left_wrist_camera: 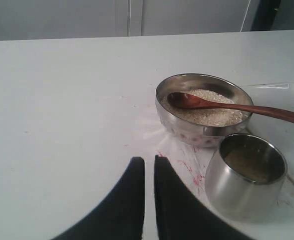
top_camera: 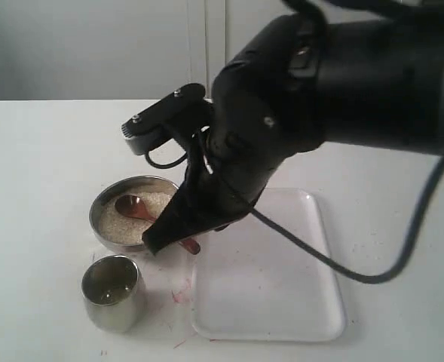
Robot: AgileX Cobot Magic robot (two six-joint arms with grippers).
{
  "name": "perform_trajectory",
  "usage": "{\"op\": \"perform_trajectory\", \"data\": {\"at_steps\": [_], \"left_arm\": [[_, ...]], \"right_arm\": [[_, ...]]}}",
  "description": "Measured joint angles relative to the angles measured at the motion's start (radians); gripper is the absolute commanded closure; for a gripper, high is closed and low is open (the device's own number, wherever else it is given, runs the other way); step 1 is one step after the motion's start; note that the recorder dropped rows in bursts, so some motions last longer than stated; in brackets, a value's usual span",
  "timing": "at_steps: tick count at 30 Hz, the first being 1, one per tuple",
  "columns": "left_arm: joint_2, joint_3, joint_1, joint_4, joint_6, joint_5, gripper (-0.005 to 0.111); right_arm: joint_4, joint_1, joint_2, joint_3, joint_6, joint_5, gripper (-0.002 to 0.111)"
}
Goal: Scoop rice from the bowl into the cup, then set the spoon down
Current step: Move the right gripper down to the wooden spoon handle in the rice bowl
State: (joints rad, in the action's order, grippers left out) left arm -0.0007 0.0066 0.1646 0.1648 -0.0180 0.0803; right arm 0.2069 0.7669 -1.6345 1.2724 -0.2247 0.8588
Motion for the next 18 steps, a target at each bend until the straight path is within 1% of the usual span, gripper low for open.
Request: {"op": "perform_trajectory", "data": {"at_steps": [7, 12, 14, 16, 18], "left_arm": [[0.000, 0.000, 0.000, 0.000, 0.000, 0.000, 0.092], [0.000, 0.000, 0.000, 0.000, 0.000, 0.000, 0.092], [0.000, 0.000, 0.000, 0.000, 0.000, 0.000, 0.092], [0.000, 0.000, 0.000, 0.000, 0.000, 0.000, 0.092], [0.000, 0.000, 0.000, 0.000, 0.000, 0.000, 0.092]], "right_arm": [[0.015, 0.000, -0.107, 0.030, 0.000, -0.092, 0.108], [0.017, 0.000, -0.124, 0.030, 0.000, -0.121, 0.108], [0.017, 0.000, -0.124, 0.030, 0.002, -0.128, 0.103], [0.017, 0.000, -0.124, 0.030, 0.025, -0.132, 0.096], [0.013, 0.000, -0.124, 0.030, 0.049, -0.133, 0.086]]}}
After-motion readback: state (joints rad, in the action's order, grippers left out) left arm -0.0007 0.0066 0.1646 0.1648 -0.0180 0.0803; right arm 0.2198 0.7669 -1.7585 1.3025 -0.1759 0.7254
